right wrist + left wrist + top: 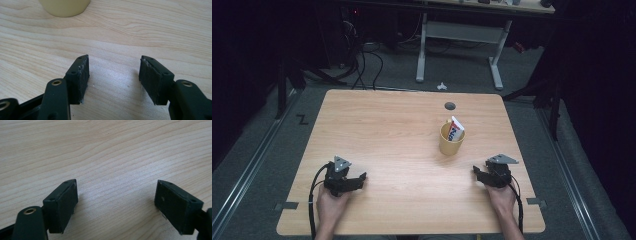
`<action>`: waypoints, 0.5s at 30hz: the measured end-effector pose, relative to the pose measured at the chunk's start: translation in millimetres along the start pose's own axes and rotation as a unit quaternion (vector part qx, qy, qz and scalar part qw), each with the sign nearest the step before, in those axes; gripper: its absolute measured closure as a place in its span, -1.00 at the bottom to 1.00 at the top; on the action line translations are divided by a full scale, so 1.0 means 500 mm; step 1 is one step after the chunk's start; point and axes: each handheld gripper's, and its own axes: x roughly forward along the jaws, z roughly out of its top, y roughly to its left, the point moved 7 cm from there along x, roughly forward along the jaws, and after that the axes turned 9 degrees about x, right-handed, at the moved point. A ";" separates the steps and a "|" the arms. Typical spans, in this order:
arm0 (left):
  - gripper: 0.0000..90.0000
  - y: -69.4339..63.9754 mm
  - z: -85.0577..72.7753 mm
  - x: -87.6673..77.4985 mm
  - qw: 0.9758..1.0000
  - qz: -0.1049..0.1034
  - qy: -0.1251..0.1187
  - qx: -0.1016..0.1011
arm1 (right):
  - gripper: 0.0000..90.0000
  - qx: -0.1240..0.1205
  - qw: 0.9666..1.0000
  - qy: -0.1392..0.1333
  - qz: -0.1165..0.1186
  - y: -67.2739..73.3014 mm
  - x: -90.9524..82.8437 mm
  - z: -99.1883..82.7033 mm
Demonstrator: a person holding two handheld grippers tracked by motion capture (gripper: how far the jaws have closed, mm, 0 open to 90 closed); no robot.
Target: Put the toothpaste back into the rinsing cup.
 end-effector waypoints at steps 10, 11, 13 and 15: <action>-0.57 0.000 0.000 0.000 1.000 0.000 0.000 0.000 | -0.15 0.000 1.000 0.001 0.001 0.000 0.002 0.000; -0.57 0.000 0.000 0.000 1.000 0.000 0.000 0.000 | -0.17 0.002 1.000 0.002 0.002 0.000 0.002 0.000; -0.57 0.000 0.000 0.000 1.000 0.000 0.000 0.000 | -0.18 0.002 1.000 0.002 0.001 0.000 0.002 0.000; -0.57 0.000 0.000 0.000 1.000 0.000 0.000 0.000 | -0.18 0.002 1.000 0.002 0.001 0.000 0.002 0.000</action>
